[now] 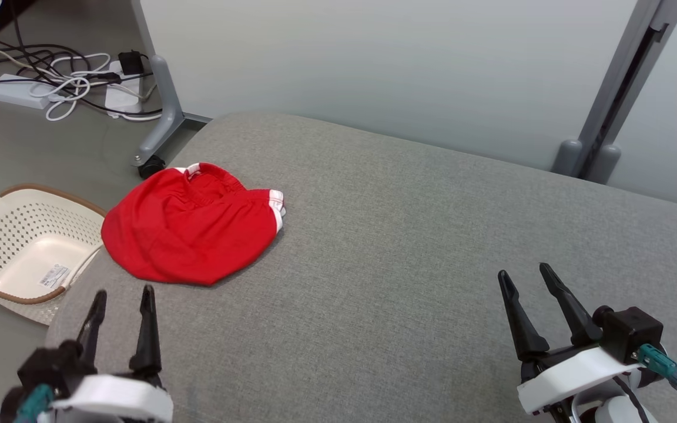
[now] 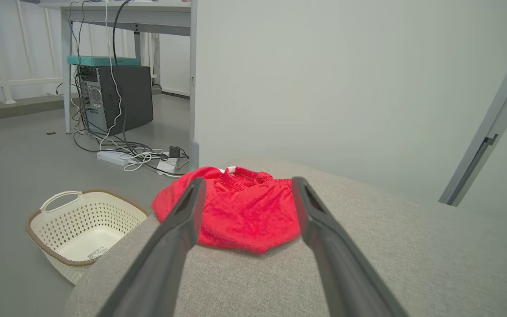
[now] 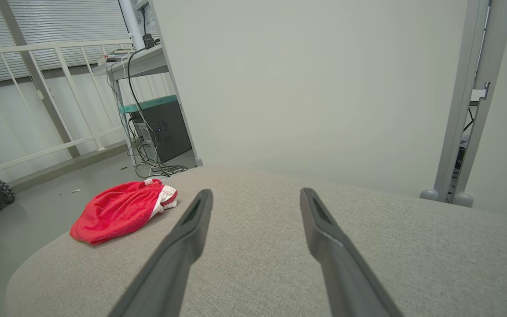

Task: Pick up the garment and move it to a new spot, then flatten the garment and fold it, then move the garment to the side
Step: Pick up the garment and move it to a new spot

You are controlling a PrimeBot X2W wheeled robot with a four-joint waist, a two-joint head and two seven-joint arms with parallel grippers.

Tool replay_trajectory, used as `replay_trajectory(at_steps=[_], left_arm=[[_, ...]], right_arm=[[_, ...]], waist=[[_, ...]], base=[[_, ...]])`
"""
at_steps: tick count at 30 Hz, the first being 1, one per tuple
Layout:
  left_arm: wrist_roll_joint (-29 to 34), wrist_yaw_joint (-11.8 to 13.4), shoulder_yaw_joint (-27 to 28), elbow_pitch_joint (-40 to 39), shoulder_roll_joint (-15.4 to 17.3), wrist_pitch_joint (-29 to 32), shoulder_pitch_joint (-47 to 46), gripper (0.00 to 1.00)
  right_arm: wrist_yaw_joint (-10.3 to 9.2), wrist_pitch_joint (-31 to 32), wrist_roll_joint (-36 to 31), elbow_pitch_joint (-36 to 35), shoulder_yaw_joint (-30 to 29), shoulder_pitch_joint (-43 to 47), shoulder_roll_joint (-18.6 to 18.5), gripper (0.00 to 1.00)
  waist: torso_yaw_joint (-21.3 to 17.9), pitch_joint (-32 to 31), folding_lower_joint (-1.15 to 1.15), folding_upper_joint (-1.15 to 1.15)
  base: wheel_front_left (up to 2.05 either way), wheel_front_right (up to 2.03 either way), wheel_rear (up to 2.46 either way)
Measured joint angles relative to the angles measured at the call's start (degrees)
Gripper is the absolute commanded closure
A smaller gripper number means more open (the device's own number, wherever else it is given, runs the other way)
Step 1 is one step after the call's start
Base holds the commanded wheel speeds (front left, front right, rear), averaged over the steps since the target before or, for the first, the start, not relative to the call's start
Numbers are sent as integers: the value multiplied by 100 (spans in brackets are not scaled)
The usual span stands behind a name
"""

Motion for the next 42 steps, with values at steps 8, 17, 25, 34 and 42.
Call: replay_trajectory(at_steps=[8, 17, 25, 34, 42], left_arm=[[-204, -185, -82, -57, 468, 1283, -1255, 0], [-988, -379, 29, 1025, 1073, 2885, -2980, 0], [-1393, -441, -57, 2397, 1666, 3519, -4041, 0], [-1796, -464, -234, 3644, 1807, 3962, -4420, 0], [-2466, -471, -662, 3963, 1952, 4522, -4346, 0]], right_arm=[[0, 1, -14, -16, 76, -180, -119, 0], [0, 10, -34, -26, 207, -634, -346, 0], [0, 16, -38, -94, 319, -1102, -396, 0], [0, 14, -37, -75, 327, -1345, -385, 0], [0, 9, -48, -70, 288, -1402, -375, 0]], waist=[[-161, 296, 0, 0], [-536, 972, 0, 0], [-1101, 1647, 0, 0], [-1661, 2195, 0, 0], [-1915, 2426, 0, 0]], base=[[0, 0, 0], [0, 0, 0], [0, 0, 0], [0, 0, 0], [0, 0, 0]])
